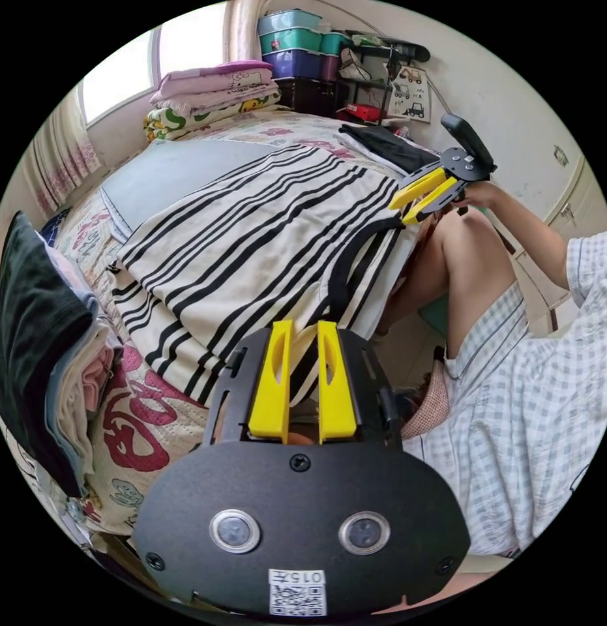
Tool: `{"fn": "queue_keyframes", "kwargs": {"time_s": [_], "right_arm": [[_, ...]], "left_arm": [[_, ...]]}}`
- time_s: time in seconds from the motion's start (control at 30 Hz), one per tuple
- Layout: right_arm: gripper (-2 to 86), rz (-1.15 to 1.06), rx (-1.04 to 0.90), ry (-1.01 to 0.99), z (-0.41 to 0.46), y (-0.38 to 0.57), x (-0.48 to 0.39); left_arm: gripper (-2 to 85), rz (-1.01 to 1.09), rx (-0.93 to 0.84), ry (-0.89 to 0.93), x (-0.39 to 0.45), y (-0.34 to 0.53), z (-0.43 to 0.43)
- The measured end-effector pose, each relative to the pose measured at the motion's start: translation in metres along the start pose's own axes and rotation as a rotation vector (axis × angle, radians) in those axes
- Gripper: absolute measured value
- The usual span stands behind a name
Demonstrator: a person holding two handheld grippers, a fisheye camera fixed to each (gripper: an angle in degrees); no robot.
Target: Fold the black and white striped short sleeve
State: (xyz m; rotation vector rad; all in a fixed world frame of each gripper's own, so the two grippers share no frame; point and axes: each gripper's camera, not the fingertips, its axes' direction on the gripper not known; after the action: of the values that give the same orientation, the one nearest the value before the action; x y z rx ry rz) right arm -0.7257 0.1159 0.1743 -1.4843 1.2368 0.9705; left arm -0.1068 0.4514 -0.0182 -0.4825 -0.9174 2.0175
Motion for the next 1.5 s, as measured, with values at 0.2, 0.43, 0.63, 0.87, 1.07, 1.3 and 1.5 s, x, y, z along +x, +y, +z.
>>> {"fn": "queue_keyframes", "kwargs": {"time_s": [0.2, 0.43, 0.63, 0.87, 1.07, 1.3, 1.5], "right_arm": [[1.4, 0.076, -0.046, 0.07, -0.003, -0.019, -0.003], [0.3, 0.022, -0.167, 0.11, -0.011, -0.039, -0.027], [-0.5, 0.115, -0.157, -0.016, -0.037, -0.056, -0.002], [-0.6, 0.134, -0.013, 0.122, -0.162, -0.181, 0.101], [4.6, 0.386, 0.607, 0.007, -0.301, -0.265, 0.156], [9.5, 0.312, 0.337, -0.017, -0.216, -0.142, 0.122], [10.7, 0.784, 0.188, -0.286, -0.144, -0.007, 0.169]], "left_arm": [[-0.1, 0.099, -0.033, -0.166, 0.045, -0.002, 0.007], [-0.5, 0.153, -0.089, -0.132, 0.065, 0.009, 0.003], [-0.4, 0.076, 0.031, -0.096, 0.03, 0.017, -0.029], [0.8, -0.048, 0.176, -0.175, -0.117, -0.106, -0.103], [10.3, -0.413, 0.617, -0.275, -0.186, -0.165, -0.196], [11.1, -0.385, 0.381, -0.213, -0.151, 0.036, -0.121], [12.8, -0.809, 0.22, -0.029, -0.169, 0.2, -0.068]]}}
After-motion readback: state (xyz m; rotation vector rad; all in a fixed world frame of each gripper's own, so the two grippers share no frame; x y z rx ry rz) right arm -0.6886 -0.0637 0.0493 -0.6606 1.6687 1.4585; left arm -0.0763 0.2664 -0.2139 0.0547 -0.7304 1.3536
